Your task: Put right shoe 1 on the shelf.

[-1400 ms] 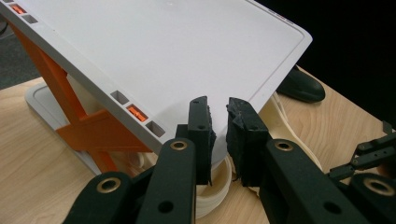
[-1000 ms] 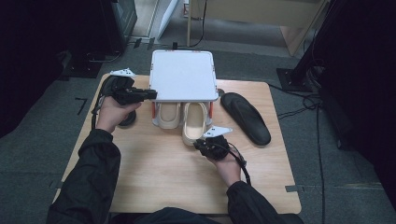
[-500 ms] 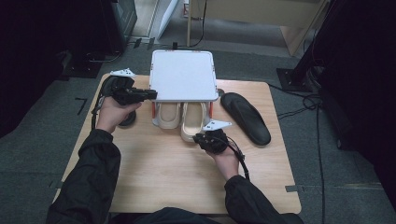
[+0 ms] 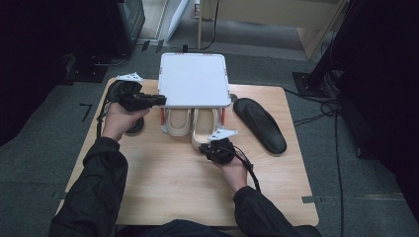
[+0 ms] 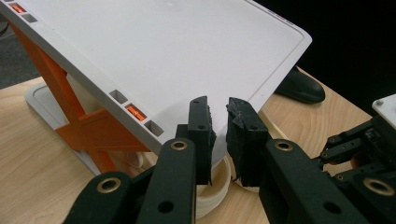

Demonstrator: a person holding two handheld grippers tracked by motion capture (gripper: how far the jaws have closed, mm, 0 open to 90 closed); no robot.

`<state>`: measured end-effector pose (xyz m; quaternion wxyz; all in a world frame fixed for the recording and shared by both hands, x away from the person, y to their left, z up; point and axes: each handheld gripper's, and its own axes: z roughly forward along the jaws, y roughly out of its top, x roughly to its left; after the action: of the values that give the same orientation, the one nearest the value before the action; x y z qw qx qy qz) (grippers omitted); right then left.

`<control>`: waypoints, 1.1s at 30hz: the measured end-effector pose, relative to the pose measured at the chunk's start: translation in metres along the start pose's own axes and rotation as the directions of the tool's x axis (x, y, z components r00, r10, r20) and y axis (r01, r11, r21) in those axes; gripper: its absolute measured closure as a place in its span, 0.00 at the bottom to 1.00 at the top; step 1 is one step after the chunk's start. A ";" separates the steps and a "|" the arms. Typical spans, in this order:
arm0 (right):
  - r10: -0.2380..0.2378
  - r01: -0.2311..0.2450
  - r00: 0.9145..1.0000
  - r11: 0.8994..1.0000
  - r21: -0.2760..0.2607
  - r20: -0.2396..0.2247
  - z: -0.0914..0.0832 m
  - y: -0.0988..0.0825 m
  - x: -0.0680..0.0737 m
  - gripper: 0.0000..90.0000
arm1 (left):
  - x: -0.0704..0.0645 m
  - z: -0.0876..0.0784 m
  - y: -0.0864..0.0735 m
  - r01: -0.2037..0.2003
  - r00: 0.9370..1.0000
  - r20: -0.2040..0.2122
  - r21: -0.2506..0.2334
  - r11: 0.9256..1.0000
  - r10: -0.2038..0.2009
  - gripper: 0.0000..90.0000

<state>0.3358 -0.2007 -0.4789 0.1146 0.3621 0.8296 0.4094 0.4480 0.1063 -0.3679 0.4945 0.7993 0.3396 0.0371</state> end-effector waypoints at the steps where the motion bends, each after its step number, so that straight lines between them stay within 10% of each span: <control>1: -0.008 0.008 1.000 1.000 -0.008 0.000 0.000 0.001 0.000 0.90 | 0.000 0.000 0.000 0.000 1.000 0.003 -0.001 1.000 0.000 0.89; 33: 0.030 -0.030 0.998 0.999 -0.013 0.054 0.011 0.020 -0.036 0.80 | 0.001 0.000 0.000 0.006 1.000 0.012 -0.004 1.000 -0.006 0.88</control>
<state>0.3765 -0.2112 -0.4744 0.1329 0.3847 0.8181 0.4062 0.4484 0.1070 -0.3684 0.4981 0.7975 0.3391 0.0315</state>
